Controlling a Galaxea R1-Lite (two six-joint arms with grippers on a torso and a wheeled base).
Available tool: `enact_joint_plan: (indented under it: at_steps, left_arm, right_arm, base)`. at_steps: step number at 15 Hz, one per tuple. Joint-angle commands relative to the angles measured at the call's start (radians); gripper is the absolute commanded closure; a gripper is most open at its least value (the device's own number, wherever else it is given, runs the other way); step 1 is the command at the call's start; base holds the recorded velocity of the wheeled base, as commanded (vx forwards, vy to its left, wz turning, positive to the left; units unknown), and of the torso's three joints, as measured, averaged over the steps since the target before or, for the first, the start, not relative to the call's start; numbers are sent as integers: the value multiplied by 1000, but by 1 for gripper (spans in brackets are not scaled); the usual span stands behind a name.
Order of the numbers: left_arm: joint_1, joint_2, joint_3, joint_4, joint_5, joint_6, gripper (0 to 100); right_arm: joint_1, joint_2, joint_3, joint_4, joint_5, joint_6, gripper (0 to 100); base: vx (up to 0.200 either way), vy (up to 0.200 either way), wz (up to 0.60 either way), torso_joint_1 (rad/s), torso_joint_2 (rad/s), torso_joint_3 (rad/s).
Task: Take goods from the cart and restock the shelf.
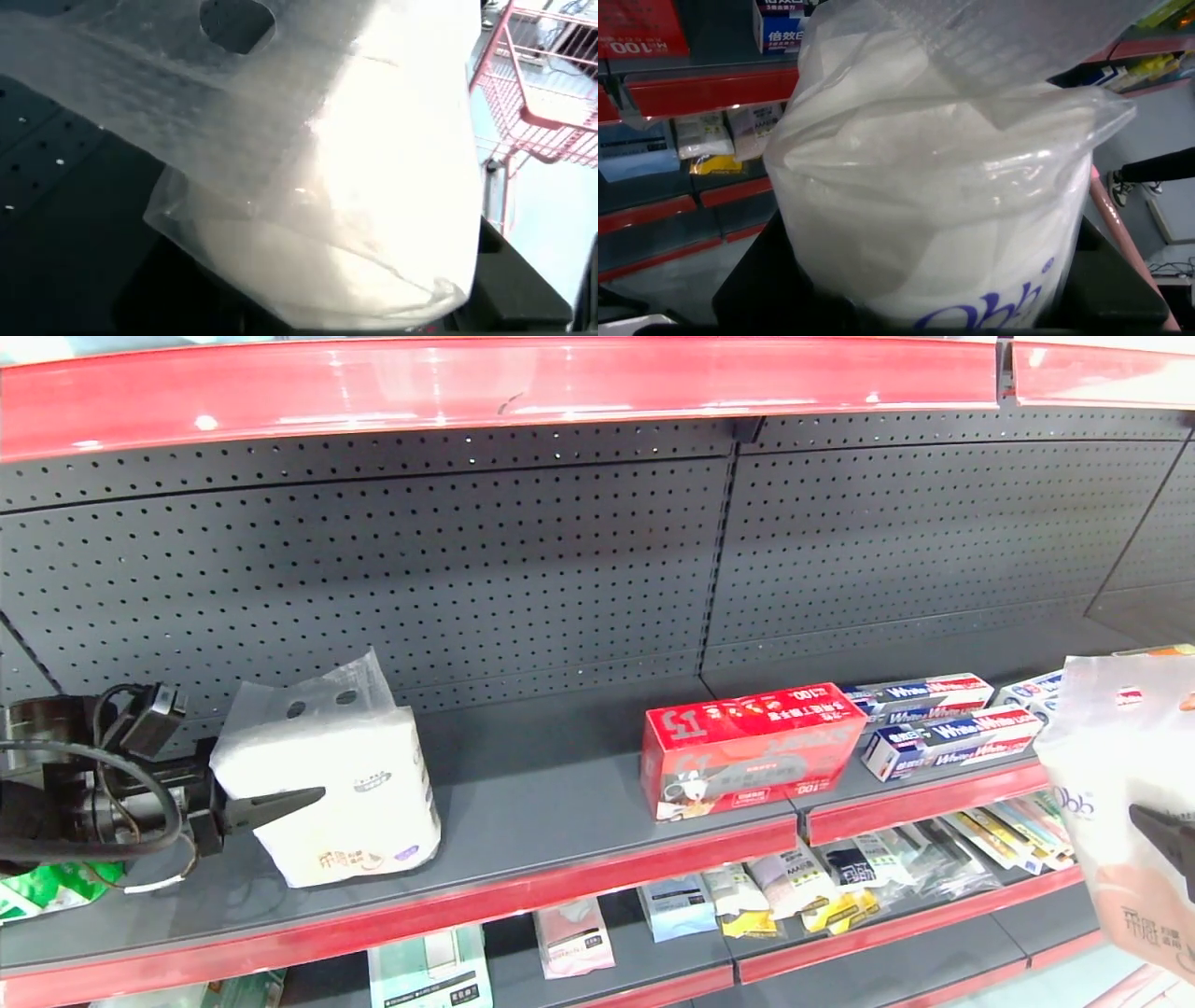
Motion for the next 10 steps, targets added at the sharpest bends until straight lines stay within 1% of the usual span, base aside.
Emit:
enact_joint_plan:
  at_steps: [1,3,4,5,6,9,10]
  left_arm:
    - [22,-15,39,2,-9,36,100]
    - [22,-13,47,0,-21,59,100]
    - [22,-6,49,0,-35,86,100]
    - [22,5,49,0,-36,121,100]
    - [22,10,52,2,-44,139,100]
    - [26,21,56,0,-56,153,100]
    - [26,19,56,0,-56,165,100]
  right_arm:
    - [1,3,-1,0,0,-1,100]
    - [3,4,2,0,0,-1,100]
    - [3,4,4,0,0,-1,100]
    - [3,4,2,0,0,-1,100]
    - [3,6,2,0,0,-1,100]
    - [3,10,-1,0,0,1,100]
    - [3,10,-2,0,0,-1,100]
  base:
    - [0,0,0,0,0,0]
    - [0,0,0,0,0,0]
    - [0,0,0,0,0,0]
    - [0,0,0,0,0,0]
    - [0,0,0,0,0,0]
    - [0,0,0,0,0,0]
    - [0,0,0,0,0,0]
